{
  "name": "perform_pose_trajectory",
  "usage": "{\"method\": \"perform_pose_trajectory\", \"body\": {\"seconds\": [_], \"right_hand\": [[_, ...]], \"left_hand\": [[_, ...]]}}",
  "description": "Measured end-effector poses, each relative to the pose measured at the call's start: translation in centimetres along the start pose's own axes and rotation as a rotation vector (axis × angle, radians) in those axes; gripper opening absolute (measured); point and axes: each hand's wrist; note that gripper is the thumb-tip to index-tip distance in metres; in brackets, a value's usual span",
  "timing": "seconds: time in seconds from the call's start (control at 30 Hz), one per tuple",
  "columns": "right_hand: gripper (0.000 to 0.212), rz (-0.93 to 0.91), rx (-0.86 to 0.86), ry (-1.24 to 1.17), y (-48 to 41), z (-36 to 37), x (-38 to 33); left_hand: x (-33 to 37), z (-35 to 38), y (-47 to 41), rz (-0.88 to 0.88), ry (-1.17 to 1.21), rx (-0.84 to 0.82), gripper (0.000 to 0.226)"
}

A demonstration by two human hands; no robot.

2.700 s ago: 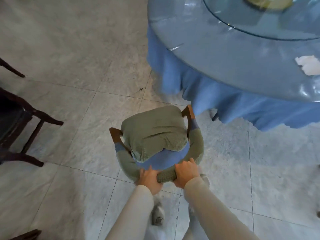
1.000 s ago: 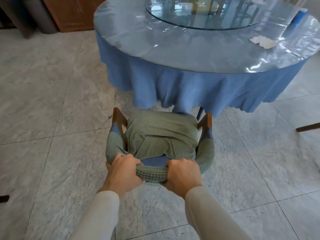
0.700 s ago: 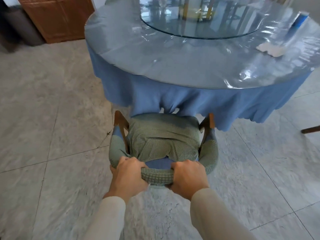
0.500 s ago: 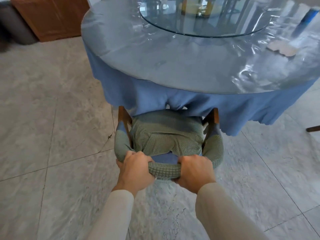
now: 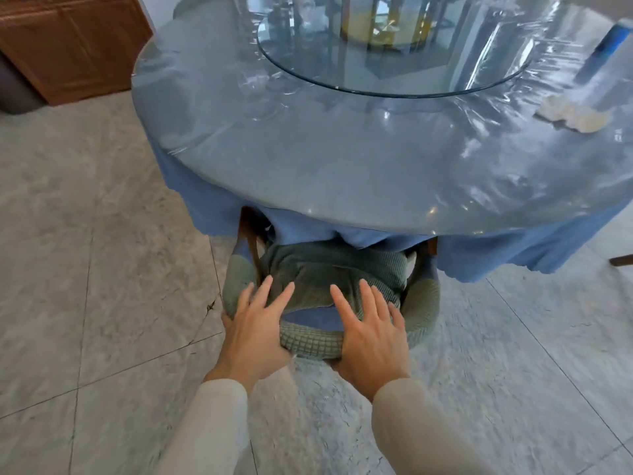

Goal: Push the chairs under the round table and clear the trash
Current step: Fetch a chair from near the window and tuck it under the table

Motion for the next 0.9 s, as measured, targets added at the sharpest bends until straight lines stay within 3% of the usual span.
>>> {"method": "perform_pose_trajectory", "body": {"seconds": [0.13,0.43,0.6,0.9], "right_hand": [[0.14,0.071,0.094,-0.021,-3.7,0.4,-1.3],[0.139,0.068,0.166,-0.027,-12.0,-0.7,-3.1],[0.135,0.105,0.167,-0.053,-14.2,-0.7,-5.2],[0.137,0.21,0.191,-0.092,-18.8,-1.2,-9.6]], "left_hand": [[-1.1,-1.8,-3.5,0.023,-0.058,0.049,0.129],[-3.3,-5.8,-11.5,0.055,-0.137,0.126,0.134],[-5.4,-7.7,-14.2,0.13,-0.244,0.111,0.127],[-9.6,-11.2,-20.1,0.274,-0.314,0.076,0.135]]}}
Point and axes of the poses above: each hand's wrist, its own y-axis away from the middle knuckle, its own z-axis out of the palm, x = y × z, and after that the axes turned 3 degrees about z, right-handed
